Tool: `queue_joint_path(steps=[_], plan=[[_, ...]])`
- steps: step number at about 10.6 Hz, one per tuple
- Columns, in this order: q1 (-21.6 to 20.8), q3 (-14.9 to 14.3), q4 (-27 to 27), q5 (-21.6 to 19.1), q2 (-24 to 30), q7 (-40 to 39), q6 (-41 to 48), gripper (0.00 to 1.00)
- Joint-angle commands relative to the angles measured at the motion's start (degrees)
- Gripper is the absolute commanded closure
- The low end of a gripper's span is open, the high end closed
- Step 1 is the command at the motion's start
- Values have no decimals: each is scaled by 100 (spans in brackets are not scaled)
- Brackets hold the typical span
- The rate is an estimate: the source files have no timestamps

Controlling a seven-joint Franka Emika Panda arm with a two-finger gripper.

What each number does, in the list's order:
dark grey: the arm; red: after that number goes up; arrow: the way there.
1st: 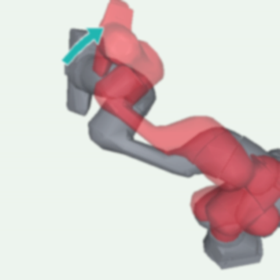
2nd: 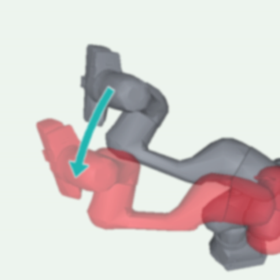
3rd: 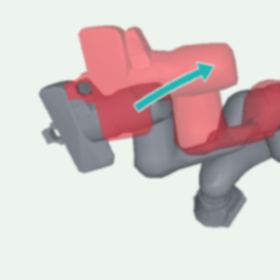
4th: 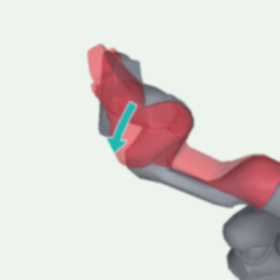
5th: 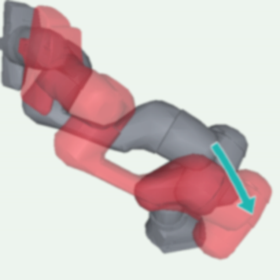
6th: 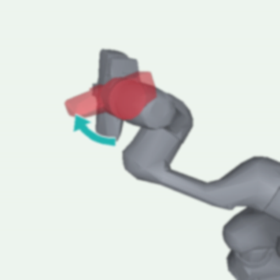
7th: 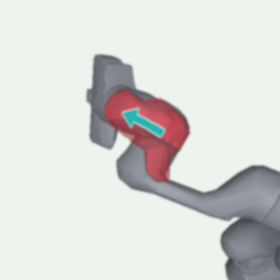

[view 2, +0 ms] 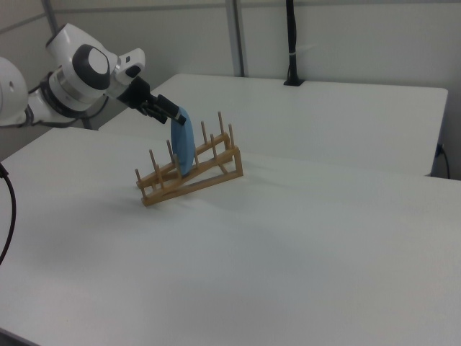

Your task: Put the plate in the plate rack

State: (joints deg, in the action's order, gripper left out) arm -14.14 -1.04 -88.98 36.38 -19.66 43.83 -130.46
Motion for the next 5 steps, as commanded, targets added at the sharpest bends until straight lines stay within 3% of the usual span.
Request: queue_joint_path(steps=[1, 3, 5], plan=[[-63, -45, -67, -1225, 427, -538, 1053, 0], [-19, -98, -67, -2175, 690, -1662, 2028, 0], [199, -107, -128, -2686, 1006, -2638, 2890, 0]])
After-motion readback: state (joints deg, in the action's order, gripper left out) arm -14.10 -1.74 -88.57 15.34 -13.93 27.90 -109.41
